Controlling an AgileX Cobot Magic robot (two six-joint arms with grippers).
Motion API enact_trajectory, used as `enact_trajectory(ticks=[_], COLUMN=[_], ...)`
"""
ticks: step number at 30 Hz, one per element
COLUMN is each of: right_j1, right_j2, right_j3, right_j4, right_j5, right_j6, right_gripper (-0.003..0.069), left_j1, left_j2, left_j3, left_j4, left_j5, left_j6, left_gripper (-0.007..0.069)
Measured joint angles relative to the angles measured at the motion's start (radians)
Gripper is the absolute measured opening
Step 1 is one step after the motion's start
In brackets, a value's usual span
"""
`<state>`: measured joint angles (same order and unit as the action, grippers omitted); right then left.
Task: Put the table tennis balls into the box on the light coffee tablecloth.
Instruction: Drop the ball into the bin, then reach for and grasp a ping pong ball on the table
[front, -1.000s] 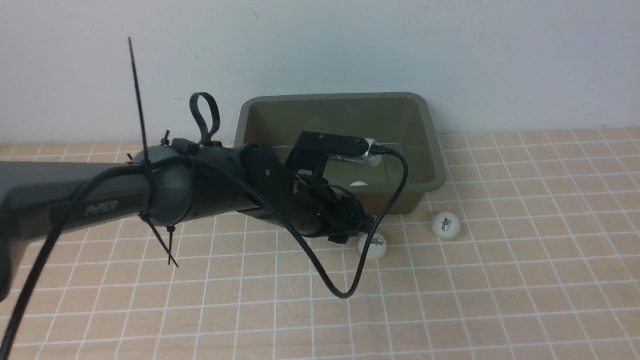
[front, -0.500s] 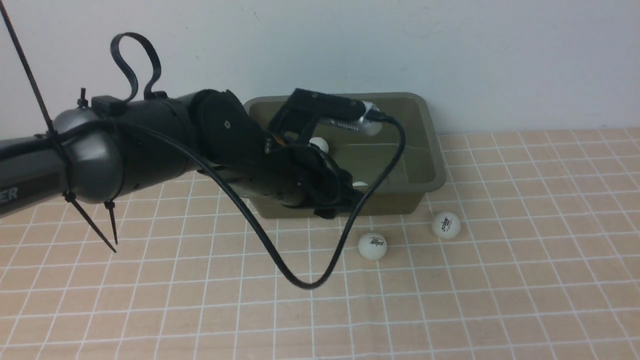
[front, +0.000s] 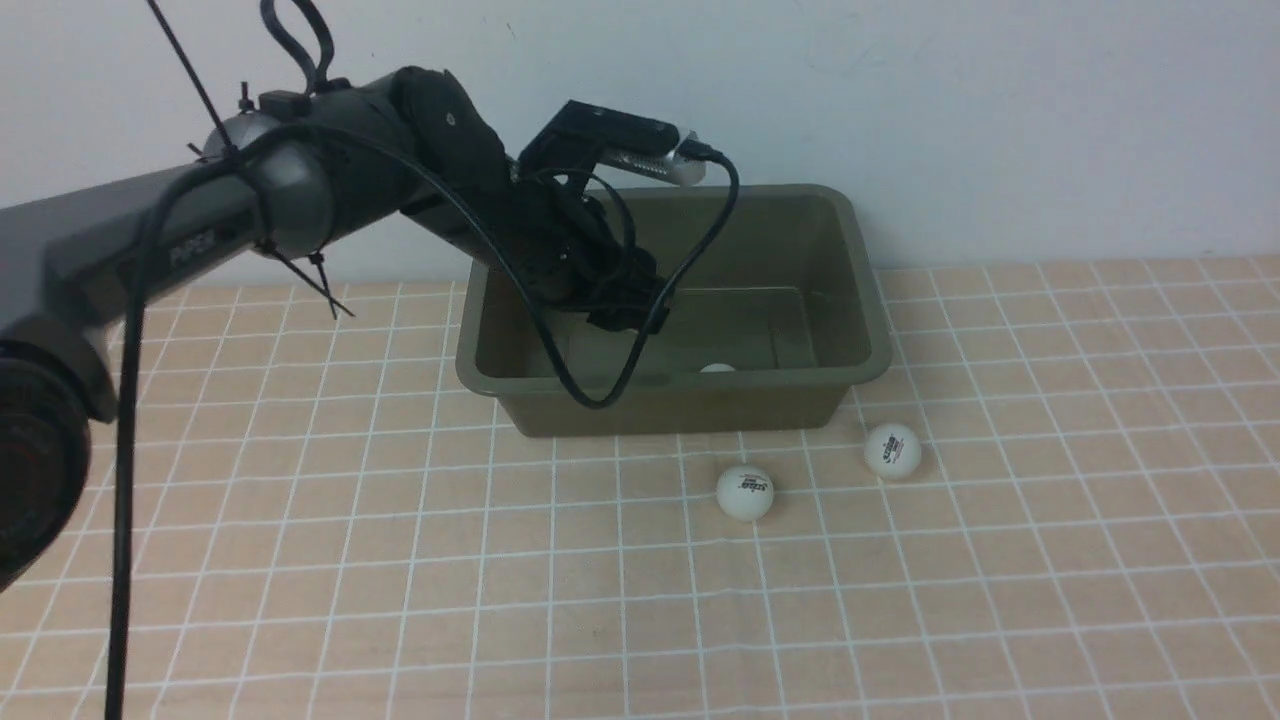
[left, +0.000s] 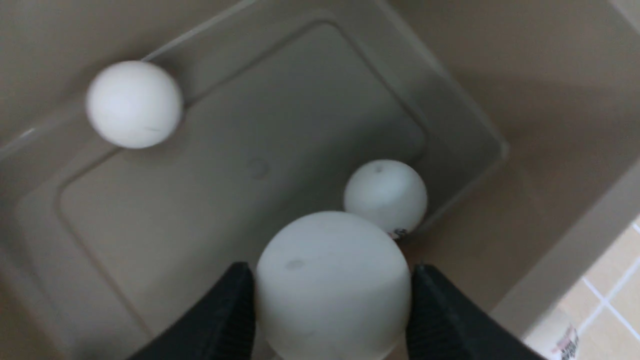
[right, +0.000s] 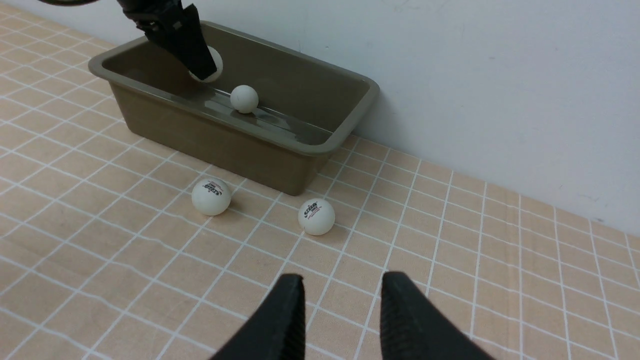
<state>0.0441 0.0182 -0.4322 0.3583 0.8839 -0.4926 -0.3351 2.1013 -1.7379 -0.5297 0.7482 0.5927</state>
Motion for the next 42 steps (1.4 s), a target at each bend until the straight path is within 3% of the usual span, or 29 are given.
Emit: enact_trajectory(ticks=[6,9,12,15,21,27,30,35,42], right_j1=[0.000,0.000,0.000,0.000,0.000,0.000,0.000,0.000,0.000], right_j2=[0.000,0.000,0.000,0.000,0.000,0.000,0.000,0.000,0.000], right_j3=[0.000,0.000,0.000,0.000,0.000,0.000,0.000,0.000,0.000], right_j4=[0.000,0.000,0.000,0.000,0.000,0.000,0.000,0.000,0.000], right_j5=[0.000,0.000,0.000,0.000,0.000,0.000,0.001,0.006,0.007], right_j6=[0.000,0.000,0.000,0.000,0.000,0.000,0.000,0.000,0.000], right_gripper=[0.0209,0.0209,0.0209,0.0209,0.0209,0.0209,0.0209,0.0209,0.0209], left_j1=[0.000,0.000,0.000,0.000,0.000,-0.009,-0.031,-0.171,-0.294], left_j2=[0.017,0.016,0.016,0.014,0.011,-0.060,-0.122,-0.270,-0.287], left_j3=[-0.114,-0.185,-0.265,-0.361,-0.373,-0.182,-0.045,0.266,0.350], left_j4=[0.004,0.007,0.012,0.017,0.091,0.103,0.106,0.076,0.091], left_j5=[0.121,0.204,0.293,0.447,0.482,0.479,0.478,0.476,0.473], left_j6=[-0.003,-0.045,-0.096,-0.178,-0.314,-0.450,-0.447,-0.393,-0.320], left_gripper=[0.0456,0.0469,0.0454,0.0383,0.0249,0.0167,0.0161,0.0162,0.0162])
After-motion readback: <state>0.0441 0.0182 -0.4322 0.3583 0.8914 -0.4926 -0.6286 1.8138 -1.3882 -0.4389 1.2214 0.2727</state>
